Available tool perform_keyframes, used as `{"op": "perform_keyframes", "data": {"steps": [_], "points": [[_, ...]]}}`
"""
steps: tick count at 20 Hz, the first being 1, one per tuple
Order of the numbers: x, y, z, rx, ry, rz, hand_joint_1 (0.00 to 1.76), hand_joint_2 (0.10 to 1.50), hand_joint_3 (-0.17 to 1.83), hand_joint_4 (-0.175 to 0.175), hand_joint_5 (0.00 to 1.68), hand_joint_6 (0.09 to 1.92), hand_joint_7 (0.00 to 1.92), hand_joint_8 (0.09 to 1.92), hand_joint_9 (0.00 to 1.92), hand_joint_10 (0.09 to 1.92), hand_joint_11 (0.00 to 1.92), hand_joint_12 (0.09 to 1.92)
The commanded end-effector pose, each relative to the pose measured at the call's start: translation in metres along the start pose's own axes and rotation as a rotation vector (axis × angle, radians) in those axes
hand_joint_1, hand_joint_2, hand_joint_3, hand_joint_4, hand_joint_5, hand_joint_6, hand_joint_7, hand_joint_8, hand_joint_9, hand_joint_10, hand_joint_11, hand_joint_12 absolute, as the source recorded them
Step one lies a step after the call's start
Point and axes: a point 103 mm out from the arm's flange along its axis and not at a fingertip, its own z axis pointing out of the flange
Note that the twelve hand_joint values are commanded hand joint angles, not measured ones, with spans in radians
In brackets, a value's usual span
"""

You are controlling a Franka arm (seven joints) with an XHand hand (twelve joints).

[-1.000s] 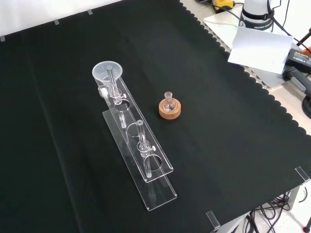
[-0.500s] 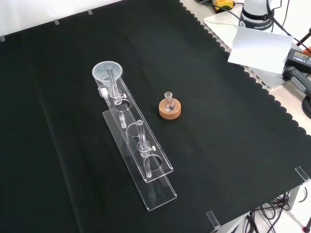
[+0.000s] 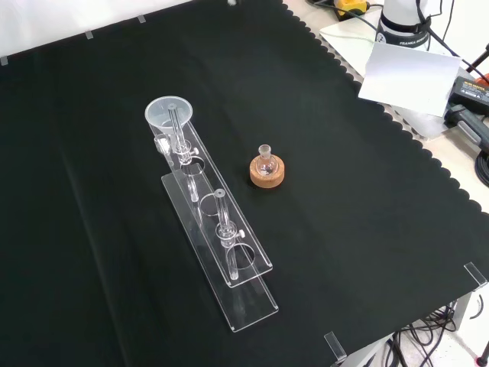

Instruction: Pick up the funnel from the transparent funnel stand.

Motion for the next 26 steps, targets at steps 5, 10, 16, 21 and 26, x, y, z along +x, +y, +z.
{"op": "perform_keyframes", "data": {"steps": [5, 10, 16, 21, 26], "points": [[0.029, 0.073, 0.025, 0.079, -0.056, -0.086, 0.3, 1.04, 0.25, -0.003, 0.13, 0.09, 0.0, 0.48, 0.12, 0.73, 0.0, 1.47], [0.039, 0.076, 0.039, 0.13, -0.049, -0.085, 0.34, 1.0, 0.24, -0.003, 0.12, 0.09, 0.0, 0.47, 0.11, 0.74, 0.0, 1.47], [0.048, 0.077, 0.054, 0.186, -0.055, -0.084, 0.36, 0.96, 0.23, -0.004, 0.11, 0.09, 0.0, 0.42, 0.09, 0.75, 0.0, 1.47], [0.053, 0.085, 0.066, 0.227, -0.082, -0.058, 0.45, 0.89, 0.21, -0.007, 0.12, 0.09, 0.0, 0.39, 0.09, 0.76, 0.01, 1.48], [0.049, 0.096, 0.08, 0.281, -0.1, -0.045, 0.53, 0.83, 0.2, -0.013, 0.12, 0.09, 0.0, 0.33, 0.08, 0.79, 0.04, 1.5]]}}
